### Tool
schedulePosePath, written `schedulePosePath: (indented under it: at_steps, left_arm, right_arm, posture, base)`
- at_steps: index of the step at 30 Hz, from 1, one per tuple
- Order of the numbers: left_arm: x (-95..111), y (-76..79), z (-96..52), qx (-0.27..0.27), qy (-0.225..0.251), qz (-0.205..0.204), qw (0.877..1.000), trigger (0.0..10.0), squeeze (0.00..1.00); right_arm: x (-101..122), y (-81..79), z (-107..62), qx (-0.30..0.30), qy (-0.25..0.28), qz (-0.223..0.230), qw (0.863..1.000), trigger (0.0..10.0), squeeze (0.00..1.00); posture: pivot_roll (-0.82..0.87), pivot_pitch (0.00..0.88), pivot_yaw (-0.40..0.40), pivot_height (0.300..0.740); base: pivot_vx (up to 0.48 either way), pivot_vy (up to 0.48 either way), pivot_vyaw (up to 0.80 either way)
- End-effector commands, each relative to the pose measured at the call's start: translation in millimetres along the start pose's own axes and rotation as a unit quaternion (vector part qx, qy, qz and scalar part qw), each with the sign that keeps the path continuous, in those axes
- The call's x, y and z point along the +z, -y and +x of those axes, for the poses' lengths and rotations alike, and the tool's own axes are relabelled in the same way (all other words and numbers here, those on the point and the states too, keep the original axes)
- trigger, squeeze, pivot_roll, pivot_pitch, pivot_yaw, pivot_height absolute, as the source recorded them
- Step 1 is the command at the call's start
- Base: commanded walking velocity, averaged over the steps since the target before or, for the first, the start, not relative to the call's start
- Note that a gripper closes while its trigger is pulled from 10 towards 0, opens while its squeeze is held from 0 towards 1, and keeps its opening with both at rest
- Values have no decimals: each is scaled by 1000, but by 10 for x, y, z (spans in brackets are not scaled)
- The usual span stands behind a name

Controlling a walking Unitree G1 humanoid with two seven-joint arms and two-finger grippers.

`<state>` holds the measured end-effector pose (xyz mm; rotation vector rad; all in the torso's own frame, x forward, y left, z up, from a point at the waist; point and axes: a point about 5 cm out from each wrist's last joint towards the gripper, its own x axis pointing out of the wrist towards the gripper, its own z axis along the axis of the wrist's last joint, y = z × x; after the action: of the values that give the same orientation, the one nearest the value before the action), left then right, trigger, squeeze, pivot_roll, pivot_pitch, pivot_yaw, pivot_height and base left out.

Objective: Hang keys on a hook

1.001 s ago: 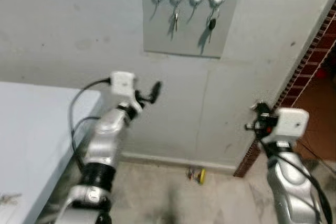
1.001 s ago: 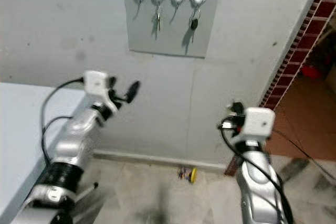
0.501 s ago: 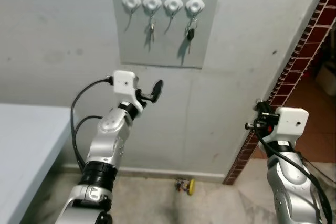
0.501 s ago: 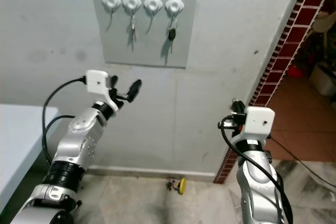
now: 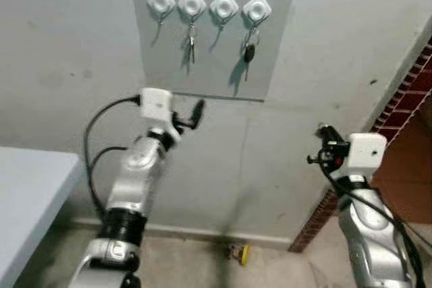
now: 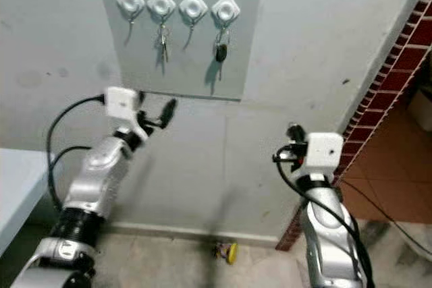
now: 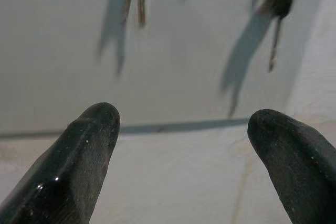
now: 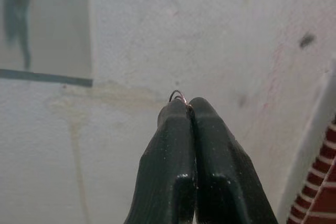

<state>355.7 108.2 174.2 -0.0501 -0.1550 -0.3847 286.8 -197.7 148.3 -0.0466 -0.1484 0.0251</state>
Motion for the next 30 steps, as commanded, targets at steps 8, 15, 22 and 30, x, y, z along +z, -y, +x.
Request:
schedulePosePath:
  at_steps: [8,15,22,30]
  left_arm:
    - [341,70,47,-38,55,30,997,10000,0]
    - [430,85,46,-53,63,39,996,10000,0]
    - [456,65,40,-52,65,33,996,10000,0]
    - [484,122,37,-61,65,21,996,10000,0]
  right_arm:
    - [321,-178,248,93,47,-2,995,10000,0]
    - [578,-280,441,132,82,6,988,10000,0]
    - [766,-427,612,165,105,8,981,10000,0]
    - [935,-679,775,228,120,33,966,10000,0]
  posture:
    - [-17,0,-32,740]
    - [-13,0,-33,740]
    - [-6,0,-36,740]
    - [4,0,-46,740]
  base:
    - [0,0,0]
    - [0,0,0]
    - [0,0,0]
    - [0,0,0]
